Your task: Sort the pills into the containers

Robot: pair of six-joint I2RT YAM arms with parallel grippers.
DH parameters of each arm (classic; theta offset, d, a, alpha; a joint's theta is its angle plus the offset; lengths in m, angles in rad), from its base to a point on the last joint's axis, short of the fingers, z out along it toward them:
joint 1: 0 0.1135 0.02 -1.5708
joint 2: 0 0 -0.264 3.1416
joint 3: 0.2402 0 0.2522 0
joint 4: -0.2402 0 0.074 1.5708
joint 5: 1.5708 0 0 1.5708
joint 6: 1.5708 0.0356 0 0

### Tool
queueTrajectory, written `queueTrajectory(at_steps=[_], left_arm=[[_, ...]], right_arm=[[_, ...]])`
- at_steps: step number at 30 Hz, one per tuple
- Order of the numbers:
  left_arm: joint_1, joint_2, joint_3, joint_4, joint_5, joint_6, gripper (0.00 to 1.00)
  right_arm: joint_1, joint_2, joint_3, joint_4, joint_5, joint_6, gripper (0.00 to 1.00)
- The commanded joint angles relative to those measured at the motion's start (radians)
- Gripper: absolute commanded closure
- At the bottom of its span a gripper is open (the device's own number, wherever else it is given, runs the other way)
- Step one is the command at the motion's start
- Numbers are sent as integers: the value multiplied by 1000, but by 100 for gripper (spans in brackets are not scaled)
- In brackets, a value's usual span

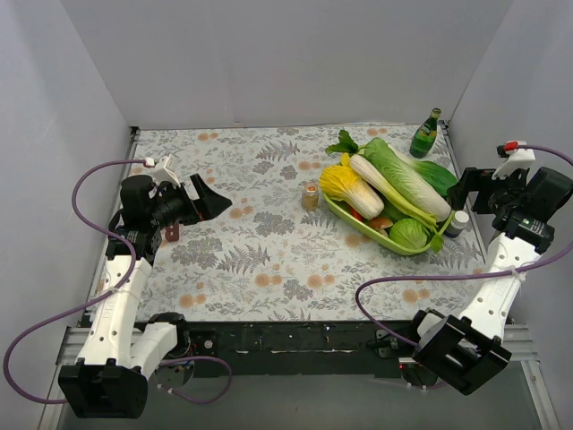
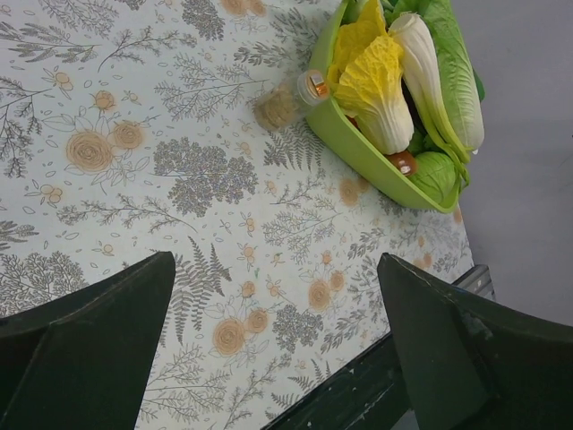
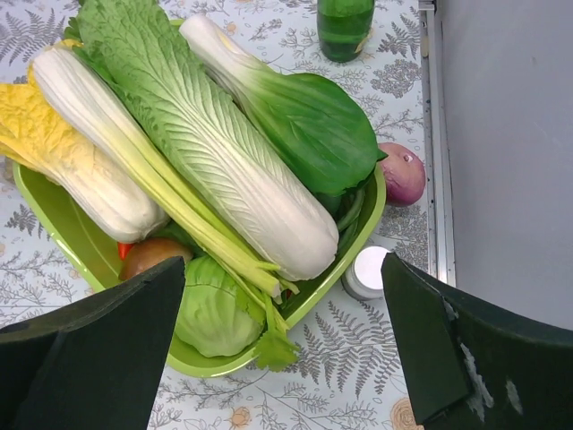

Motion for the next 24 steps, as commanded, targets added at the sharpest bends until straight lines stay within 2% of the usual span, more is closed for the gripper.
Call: queueTrajectory(at_steps=[1, 3, 4, 6, 7, 8, 10, 11, 12, 13, 14, 17, 19, 20, 24], left_arm=[[-3, -16, 43, -11, -24, 25, 2], [-3, -10, 44, -12, -36, 39, 2], [-3, -8, 44, -9, -40, 46, 2], [-3, 1, 43, -9, -44, 75, 2], [-3, 6, 40, -9, -75, 82, 2], [-2, 13, 38, -9, -95, 83, 2], [4, 30, 32, -8, -148, 97, 2], [10, 41, 29, -11, -164, 99, 2], [15, 70, 28, -14, -179, 102, 2], [15, 87, 26, -17, -222, 105, 2], [50, 108, 28, -17, -249, 106, 2], [70, 188, 40, -26, -373, 108, 2], [75, 243, 46, -24, -458, 106, 2], [78, 265, 49, -21, -540, 106, 2], [79, 406, 98, -34, -719, 89, 2]], right_arm=[[-1, -9, 55, 48, -64, 32, 2], [-1, -7, 55, 31, -113, -8, 2], [-1, -5, 54, 22, -189, -31, 2], [-1, 2, 64, -79, -316, -200, 2], [-1, 7, 70, -128, -443, -269, 2], [-1, 16, 73, -174, -499, -384, 2], [19, 39, 83, -318, -616, -504, 2], [46, 44, 87, -350, -612, -528, 2], [125, 47, 80, -364, -595, -535, 2], [170, 36, 66, -351, -534, -526, 2], [263, 27, 48, -323, -505, -510, 2], [405, -36, -57, -170, -405, -422, 2], [451, -67, -116, -81, -369, -393, 2], [483, -65, -129, -63, -371, -388, 2], [531, -42, -164, -18, -404, -364, 2]])
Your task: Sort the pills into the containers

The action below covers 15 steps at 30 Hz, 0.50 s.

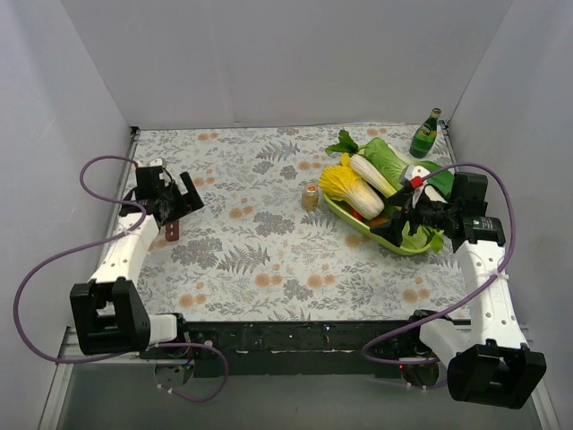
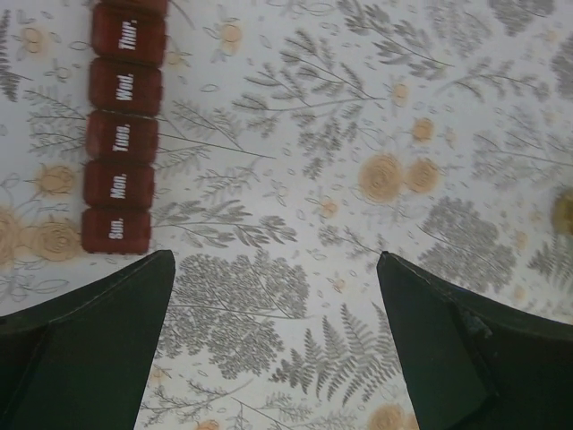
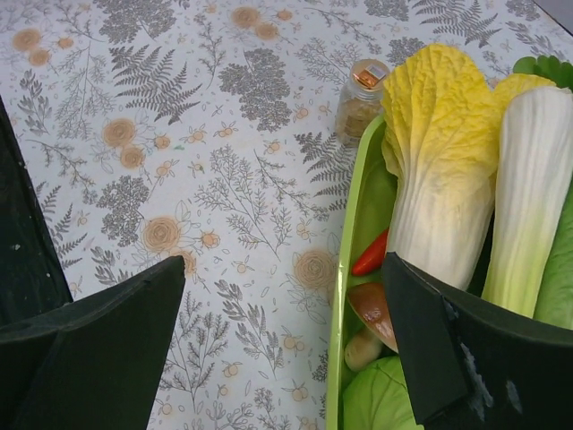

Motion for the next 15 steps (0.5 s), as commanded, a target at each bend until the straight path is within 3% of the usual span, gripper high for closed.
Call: queueTrajectory(at_steps=[1, 8, 15], left_arm=[[6, 132, 87, -13, -278, -1, 2], [11, 301, 135, -1, -481, 16, 2], [51, 492, 194, -9, -421, -3, 11]], right_arm=[[40, 17, -37, 135, -17, 57, 2], [46, -15, -149, 253, -50, 94, 2], [48, -49, -182, 253, -82, 99, 2]])
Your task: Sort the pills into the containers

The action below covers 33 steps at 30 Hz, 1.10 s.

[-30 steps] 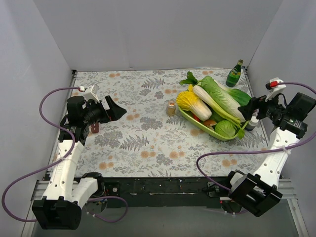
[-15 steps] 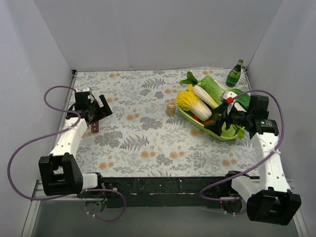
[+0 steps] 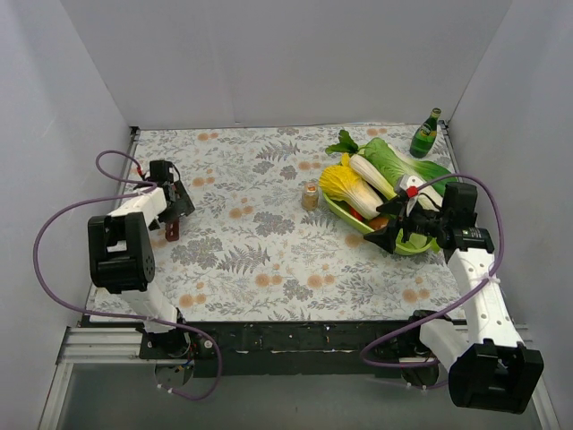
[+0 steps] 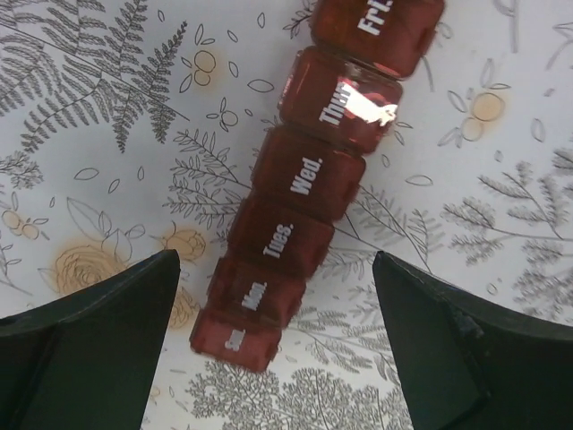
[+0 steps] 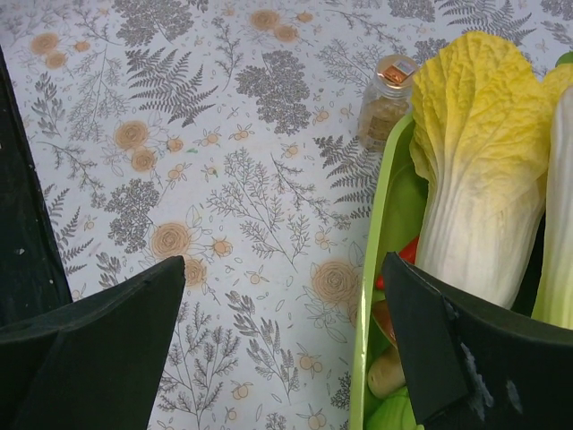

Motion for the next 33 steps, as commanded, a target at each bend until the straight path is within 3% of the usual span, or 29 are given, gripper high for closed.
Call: queueTrajectory(at_steps=[1, 3, 4, 10, 14, 20, 33], left_arm=[[27, 62, 52, -5, 1, -3, 13], [39, 74, 54, -8, 25, -2, 14], [45, 82, 51, -3, 41, -4, 21], [62, 102, 51, -12, 105, 4, 40], [61, 74, 34, -11, 148, 19, 61], [43, 18, 2, -12, 311, 40, 71], [-433, -113, -144, -32, 480, 155, 73]], right_arm=[[5, -44, -13, 51, -52, 17, 2], [5, -50, -13, 53, -54, 22, 2], [5, -55, -12, 56, -55, 30, 2], [5, -59, 4, 42, -56, 31, 2], [5, -65, 1, 37, -52, 27, 2], [5, -59, 22, -13, -45, -19, 2], [16, 1, 97, -125, -39, -121, 2]])
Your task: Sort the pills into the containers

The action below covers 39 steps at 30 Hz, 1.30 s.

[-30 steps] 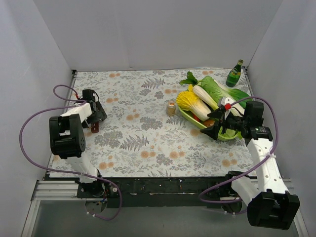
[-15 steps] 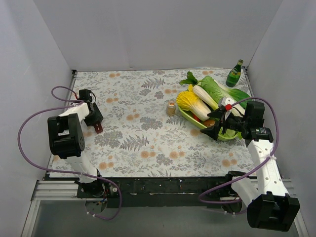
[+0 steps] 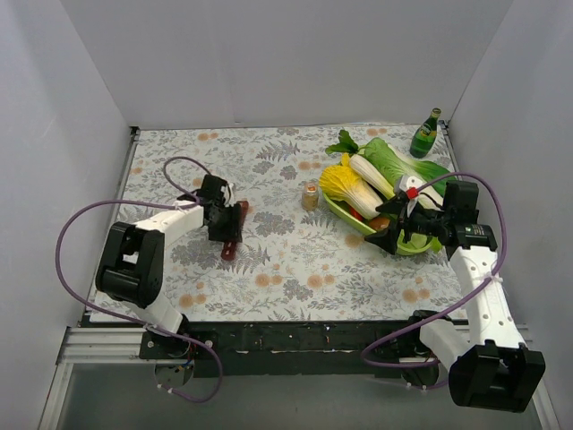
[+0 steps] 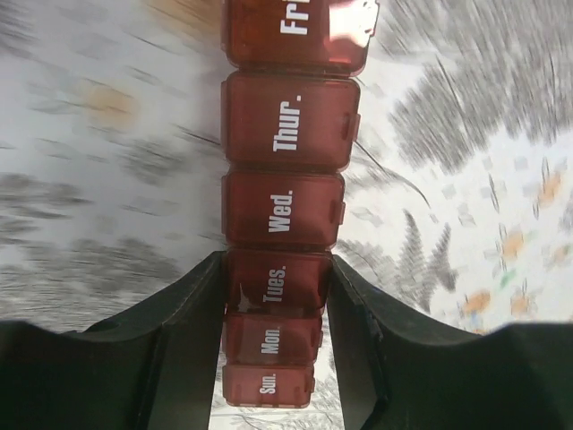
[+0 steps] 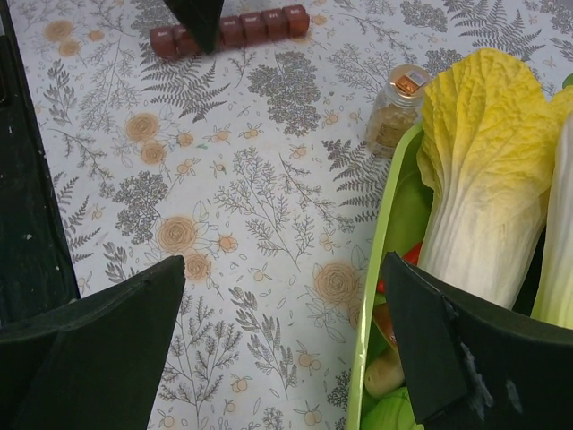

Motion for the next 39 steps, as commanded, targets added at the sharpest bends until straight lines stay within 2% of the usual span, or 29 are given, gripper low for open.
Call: queueTrajectory(at_steps=[1, 5, 14, 24, 39], left_arm=[[-135, -70, -47, -1, 83, 82, 73], [-242, -75, -41, -1, 132, 142, 73], [-373, -101, -55, 2, 186, 237, 73], [-447, -138, -72, 2, 169, 280, 73], [-534, -72, -69, -10, 86, 312, 70]], right_arm=[[16, 12, 54, -39, -10, -43, 2], [36, 21, 67, -60, 2, -61, 2], [104, 24, 70, -88, 42, -116, 2], [154, 36, 76, -92, 56, -133, 2], [187, 45, 76, -94, 74, -152, 2]])
